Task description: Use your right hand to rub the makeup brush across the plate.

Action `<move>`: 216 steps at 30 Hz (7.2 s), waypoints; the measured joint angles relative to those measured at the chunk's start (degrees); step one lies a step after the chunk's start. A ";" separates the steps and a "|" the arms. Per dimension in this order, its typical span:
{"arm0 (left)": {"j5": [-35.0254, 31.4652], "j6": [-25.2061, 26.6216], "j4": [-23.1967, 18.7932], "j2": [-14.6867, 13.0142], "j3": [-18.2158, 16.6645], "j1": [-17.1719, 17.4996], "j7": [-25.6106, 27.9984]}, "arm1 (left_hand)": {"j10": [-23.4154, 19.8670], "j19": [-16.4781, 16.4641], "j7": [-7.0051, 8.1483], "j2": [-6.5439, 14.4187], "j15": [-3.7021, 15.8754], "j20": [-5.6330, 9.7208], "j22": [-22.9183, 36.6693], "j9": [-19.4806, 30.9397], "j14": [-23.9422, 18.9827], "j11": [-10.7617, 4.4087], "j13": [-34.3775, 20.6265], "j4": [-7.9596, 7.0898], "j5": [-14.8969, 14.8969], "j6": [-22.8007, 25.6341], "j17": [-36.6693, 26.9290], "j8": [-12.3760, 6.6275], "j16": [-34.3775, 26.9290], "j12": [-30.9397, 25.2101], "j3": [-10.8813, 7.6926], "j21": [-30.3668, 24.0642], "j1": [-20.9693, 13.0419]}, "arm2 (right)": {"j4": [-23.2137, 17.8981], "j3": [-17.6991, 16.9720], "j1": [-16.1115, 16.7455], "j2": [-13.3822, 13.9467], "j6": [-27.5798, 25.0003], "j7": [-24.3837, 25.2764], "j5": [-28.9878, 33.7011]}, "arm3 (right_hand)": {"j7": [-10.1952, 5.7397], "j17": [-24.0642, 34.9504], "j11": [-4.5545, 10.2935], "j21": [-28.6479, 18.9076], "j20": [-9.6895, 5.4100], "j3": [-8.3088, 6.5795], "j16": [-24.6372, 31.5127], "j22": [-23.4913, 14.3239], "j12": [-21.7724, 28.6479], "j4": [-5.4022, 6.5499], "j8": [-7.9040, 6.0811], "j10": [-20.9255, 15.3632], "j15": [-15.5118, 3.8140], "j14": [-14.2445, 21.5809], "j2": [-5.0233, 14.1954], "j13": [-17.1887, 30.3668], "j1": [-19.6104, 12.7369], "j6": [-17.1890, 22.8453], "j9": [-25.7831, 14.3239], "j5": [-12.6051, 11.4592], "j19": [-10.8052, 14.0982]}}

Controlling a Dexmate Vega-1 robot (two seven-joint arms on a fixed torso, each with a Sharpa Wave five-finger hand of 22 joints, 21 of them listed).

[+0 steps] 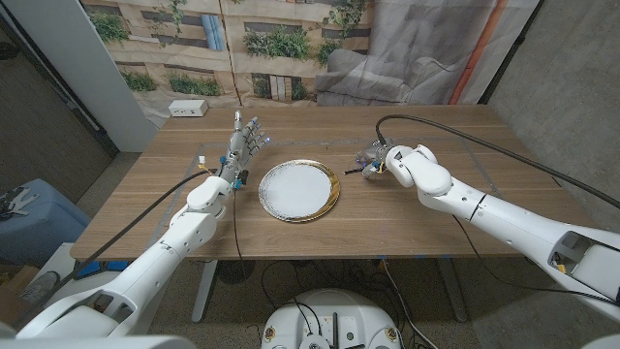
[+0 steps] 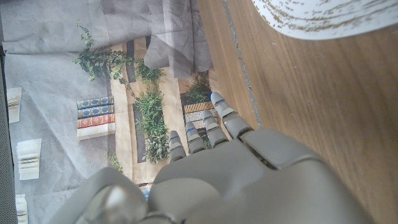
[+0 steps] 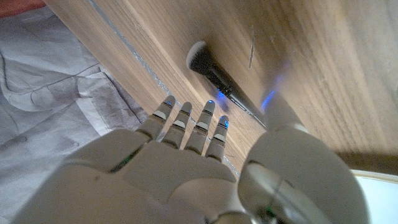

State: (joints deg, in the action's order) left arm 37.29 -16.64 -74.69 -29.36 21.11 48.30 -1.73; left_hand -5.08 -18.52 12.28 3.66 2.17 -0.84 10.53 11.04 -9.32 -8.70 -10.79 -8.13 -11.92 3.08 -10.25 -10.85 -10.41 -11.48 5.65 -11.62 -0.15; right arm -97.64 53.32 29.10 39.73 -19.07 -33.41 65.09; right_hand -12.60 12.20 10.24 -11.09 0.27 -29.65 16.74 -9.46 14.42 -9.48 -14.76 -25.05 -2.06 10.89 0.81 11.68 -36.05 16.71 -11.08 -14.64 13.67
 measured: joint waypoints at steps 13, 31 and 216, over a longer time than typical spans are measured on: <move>0.00 0.01 0.00 0.00 0.00 0.00 0.00 | 0.00 0.00 0.00 0.00 0.00 0.00 0.00 0.00 0.00 0.00 0.00 0.00 0.00 0.00 0.00 0.00 0.00 0.00 0.00 0.00 0.00 | 0.61 -0.05 -1.13 -0.40 1.22 -1.57 -1.97 | 0.04 0.96 1.87 0.00 -0.39 1.12 1.55 0.00 0.00 1.59 -0.54 -4.01 -0.30 1.54 4.33 -0.23 1.80 4.95 -0.27 0.90 0.40; 0.01 0.03 0.00 -0.03 0.00 0.04 -0.02 | 0.00 0.00 0.00 0.00 0.00 0.00 0.00 0.00 0.00 0.00 0.00 0.00 0.00 0.00 0.00 0.00 0.00 0.00 0.00 0.00 0.00 | 2.12 0.91 -2.76 -0.75 2.54 -1.87 -2.13 | 0.12 0.99 2.35 0.00 -1.54 2.71 3.61 0.00 -0.25 -0.01 -0.98 -9.57 -0.19 4.50 5.56 -0.06 1.33 11.17 -0.52 2.89 1.55; 0.02 0.00 -0.05 -0.04 -0.02 0.07 -0.02 | -0.01 0.00 0.00 0.00 0.00 0.00 0.00 0.00 0.00 0.01 0.00 -0.23 0.00 0.00 0.00 0.00 0.00 0.00 0.23 0.00 0.00 | -1.71 -13.22 17.13 -11.07 1.93 53.10 -53.78 | 0.91 5.77 2.44 0.00 -2.63 10.32 13.71 -0.26 2.15 -0.33 -17.67 -34.21 -0.60 17.60 5.52 5.20 -20.53 31.81 -2.97 4.24 9.83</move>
State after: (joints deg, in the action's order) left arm 37.31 -16.64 -74.74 -29.40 21.09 48.37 -1.75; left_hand -5.09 -18.52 12.28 3.66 2.17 -0.84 10.53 11.04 -9.32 -8.70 -10.79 -8.36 -11.92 3.08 -10.25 -10.85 -10.41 -11.48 5.88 -11.62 -0.15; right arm -99.35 40.10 46.22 28.66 -17.14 19.68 11.31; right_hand -11.69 17.98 12.68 -11.09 -2.35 -19.33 30.45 -9.72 16.58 -9.81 -32.43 -59.26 -2.66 28.49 6.34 16.88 -56.59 48.52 -14.05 -10.40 23.49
